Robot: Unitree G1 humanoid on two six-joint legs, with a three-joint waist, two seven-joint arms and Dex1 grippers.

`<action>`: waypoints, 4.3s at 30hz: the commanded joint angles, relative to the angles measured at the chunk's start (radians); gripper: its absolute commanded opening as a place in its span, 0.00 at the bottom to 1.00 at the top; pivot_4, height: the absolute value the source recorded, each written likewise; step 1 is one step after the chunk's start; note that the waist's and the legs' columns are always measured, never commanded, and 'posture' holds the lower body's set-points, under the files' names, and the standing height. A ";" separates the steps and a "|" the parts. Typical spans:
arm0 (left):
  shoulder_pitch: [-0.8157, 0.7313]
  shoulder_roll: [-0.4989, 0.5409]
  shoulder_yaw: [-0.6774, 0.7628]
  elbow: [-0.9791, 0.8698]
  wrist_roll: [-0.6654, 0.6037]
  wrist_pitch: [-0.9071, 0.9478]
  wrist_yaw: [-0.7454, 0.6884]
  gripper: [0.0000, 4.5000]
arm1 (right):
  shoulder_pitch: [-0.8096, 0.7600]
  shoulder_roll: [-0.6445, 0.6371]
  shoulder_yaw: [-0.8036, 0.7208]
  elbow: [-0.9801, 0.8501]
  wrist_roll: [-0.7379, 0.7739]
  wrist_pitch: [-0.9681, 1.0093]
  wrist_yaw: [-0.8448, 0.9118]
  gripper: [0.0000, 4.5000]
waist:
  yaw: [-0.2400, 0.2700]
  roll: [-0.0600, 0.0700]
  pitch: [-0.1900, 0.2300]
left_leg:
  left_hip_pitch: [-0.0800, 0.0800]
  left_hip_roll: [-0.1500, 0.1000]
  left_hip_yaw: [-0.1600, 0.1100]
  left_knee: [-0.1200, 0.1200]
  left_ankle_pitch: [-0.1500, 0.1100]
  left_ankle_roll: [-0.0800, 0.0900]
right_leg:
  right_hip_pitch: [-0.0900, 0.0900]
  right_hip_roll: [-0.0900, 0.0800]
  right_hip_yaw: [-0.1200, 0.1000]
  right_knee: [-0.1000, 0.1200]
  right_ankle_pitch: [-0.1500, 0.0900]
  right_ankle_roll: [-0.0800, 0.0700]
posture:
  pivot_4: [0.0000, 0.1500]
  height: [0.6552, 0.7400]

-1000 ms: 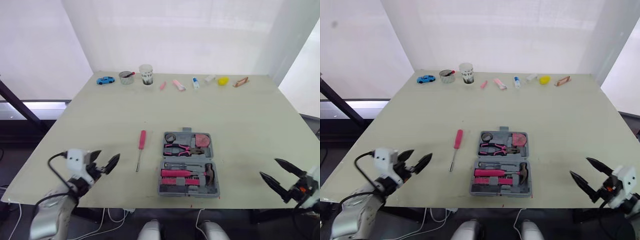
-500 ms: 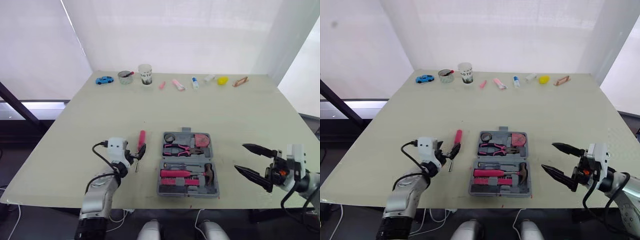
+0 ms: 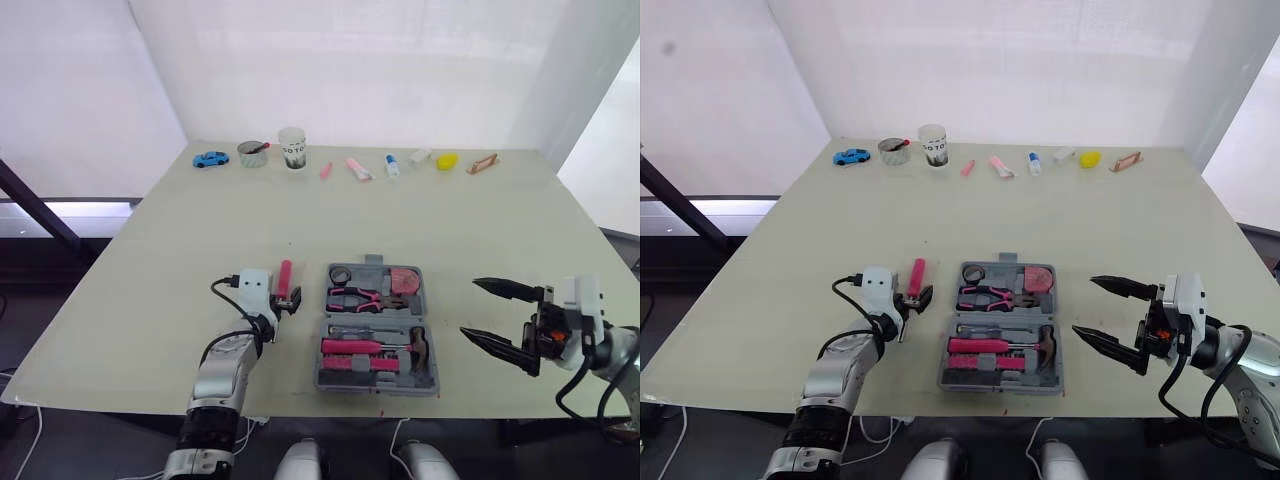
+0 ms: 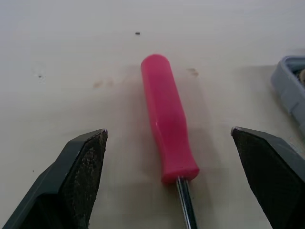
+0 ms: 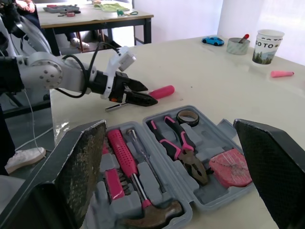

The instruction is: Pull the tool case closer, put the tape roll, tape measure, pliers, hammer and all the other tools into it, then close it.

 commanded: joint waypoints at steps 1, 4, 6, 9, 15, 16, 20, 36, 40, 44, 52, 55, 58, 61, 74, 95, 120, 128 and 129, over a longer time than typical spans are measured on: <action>-0.033 -0.012 0.000 0.011 0.001 0.010 0.014 0.82 | -0.005 -0.004 -0.005 -0.011 0.000 -0.016 0.012 1.00 | 0.000 0.000 0.000 | 0.000 0.000 0.000 0.000 0.000 0.000 | 0.000 0.000 0.000 0.000 0.000 0.000 | 1.00 1.00; -0.033 -0.016 0.000 0.007 -0.004 0.018 0.011 0.56 | -0.006 0.000 -0.003 -0.007 -0.006 -0.020 0.014 1.00 | 0.000 0.000 0.000 | 0.000 0.000 0.000 0.000 0.000 0.000 | 0.000 0.000 0.000 0.000 0.000 0.000 | 1.00 1.00; -0.027 -0.014 0.000 -0.001 -0.001 0.024 0.011 0.35 | -0.008 0.003 0.000 -0.008 -0.009 -0.022 0.013 1.00 | 0.000 0.000 0.000 | 0.000 0.000 0.000 0.000 0.000 0.000 | 0.000 0.000 0.000 0.000 0.000 0.000 | 1.00 1.00; -0.007 -0.014 0.003 -0.026 0.000 0.030 0.017 0.14 | -0.010 0.003 0.002 -0.005 -0.012 -0.029 0.023 1.00 | 0.000 0.000 0.000 | 0.000 0.000 0.000 0.000 0.000 0.000 | 0.000 0.000 0.000 0.000 0.000 0.000 | 1.00 1.00; 0.080 -0.002 0.006 -0.165 -0.010 0.085 0.017 0.12 | -0.032 -0.011 0.006 0.015 -0.010 -0.037 0.066 1.00 | -0.005 0.000 0.000 | 0.000 0.000 -0.001 0.000 0.000 0.000 | 0.000 0.000 0.001 0.000 0.000 0.000 | 1.00 1.00; 0.103 0.004 0.010 -0.203 -0.012 0.104 0.018 0.12 | -0.040 -0.014 0.009 0.020 -0.011 -0.040 0.075 1.00 | -0.005 0.000 0.000 | 0.000 0.000 -0.001 0.000 0.000 0.000 | 0.000 0.000 0.001 0.000 0.000 0.000 | 1.00 1.00; 0.211 0.034 0.033 -0.375 -0.013 0.184 0.029 0.12 | -0.067 -0.036 0.028 0.060 -0.050 -0.079 0.132 1.00 | -0.016 -0.001 0.000 | 0.001 0.001 -0.002 0.000 0.000 0.000 | 0.000 0.000 0.001 0.000 0.000 0.000 | 1.00 1.00; 0.385 -0.011 0.067 -0.539 -0.032 0.238 0.060 0.44 | -0.122 -0.035 0.082 0.158 -0.103 -0.155 0.213 1.00 | -0.020 -0.001 0.001 | 0.001 0.000 -0.003 0.000 0.000 0.000 | 0.000 -0.001 0.002 0.000 -0.002 -0.004 | 1.00 1.00; 0.385 -0.014 0.068 -0.535 -0.043 0.219 0.056 0.79 | -0.121 -0.035 0.081 0.158 -0.104 -0.156 0.210 1.00 | -0.020 -0.001 0.001 | 0.001 0.001 -0.002 0.000 0.000 0.000 | 0.000 -0.001 0.002 0.000 -0.002 -0.004 | 1.00 1.00; 0.383 -0.016 0.068 -0.543 -0.048 0.209 0.058 0.98 | -0.114 -0.031 0.081 0.153 -0.106 -0.157 0.204 1.00 | -0.021 -0.001 0.001 | 0.001 0.001 -0.002 0.000 0.000 0.000 | 0.000 -0.001 0.002 0.000 -0.002 -0.004 | 1.00 1.00; 0.374 0.063 0.090 -0.578 -0.084 0.156 -0.040 0.98 | -0.097 -0.029 0.074 0.136 -0.099 -0.151 0.186 1.00 | -0.021 -0.001 0.001 | 0.001 0.001 -0.003 0.000 0.000 0.000 | 0.000 -0.001 0.002 0.000 -0.002 -0.004 | 1.00 1.00; 0.339 0.154 0.105 -0.567 -0.124 0.150 -0.151 0.98 | -0.097 -0.027 0.075 0.140 -0.100 -0.153 0.183 1.00 | -0.021 -0.001 0.001 | 0.001 0.001 -0.002 0.000 0.000 0.000 | 0.000 -0.001 0.002 0.000 -0.002 -0.004 | 1.00 1.00; 0.305 0.251 0.104 -0.550 -0.166 0.142 -0.274 0.98 | -0.098 -0.023 0.079 0.141 -0.102 -0.155 0.178 1.00 | -0.020 -0.001 0.001 | 0.001 0.001 -0.002 0.000 0.000 0.000 | 0.000 -0.001 0.001 0.000 -0.002 -0.004 | 1.00 1.00; 0.279 0.355 0.082 -0.514 -0.163 0.105 -0.393 0.98 | -0.099 -0.016 0.084 0.139 -0.103 -0.154 0.171 1.00 | -0.021 -0.001 0.001 | 0.001 0.001 -0.002 0.000 0.000 0.000 | 0.000 -0.001 0.002 0.000 -0.002 -0.004 | 1.00 1.00; -0.133 0.792 -0.205 0.001 -0.011 -0.520 -1.216 0.98 | -0.116 -0.001 0.101 0.156 -0.105 -0.160 0.174 1.00 | -0.016 0.000 0.003 | -0.001 0.002 0.005 -0.001 0.000 0.000 | -0.002 -0.001 0.000 -0.001 -0.003 -0.006 | 1.00 1.00; -0.899 0.656 -0.959 0.821 0.332 -1.596 -1.403 0.98 | -0.128 -0.003 0.092 0.149 -0.091 -0.156 0.175 1.00 | 0.003 -0.004 0.006 | -0.003 0.001 0.006 0.001 0.000 0.000 | -0.004 0.001 0.003 -0.001 -0.001 -0.001 | 1.00 1.00; -0.932 0.506 -1.003 0.917 0.983 -1.808 -0.847 0.98 | -0.111 -0.003 0.085 0.132 -0.094 -0.164 0.140 1.00 | 0.001 -0.005 0.006 | -0.006 0.001 0.004 0.002 0.000 0.000 | -0.005 0.001 0.001 -0.001 0.000 -0.001 | 1.00 1.00; -0.925 0.498 -1.044 0.902 1.122 -1.803 -0.689 0.98 | -0.106 -0.005 0.086 0.129 -0.094 -0.165 0.137 1.00 | 0.001 -0.005 0.006 | -0.006 0.001 0.003 0.002 0.000 0.000 | -0.005 0.001 0.001 0.000 0.000 0.000 | 1.00 1.00; -0.926 0.497 -1.048 0.902 1.136 -1.801 -0.671 0.98 | -0.106 -0.004 0.086 0.129 -0.094 -0.166 0.136 1.00 | 0.001 -0.005 0.006 | -0.006 0.001 0.003 0.002 0.000 0.000 | -0.005 0.001 0.001 0.000 0.000 0.000 | 1.00 1.00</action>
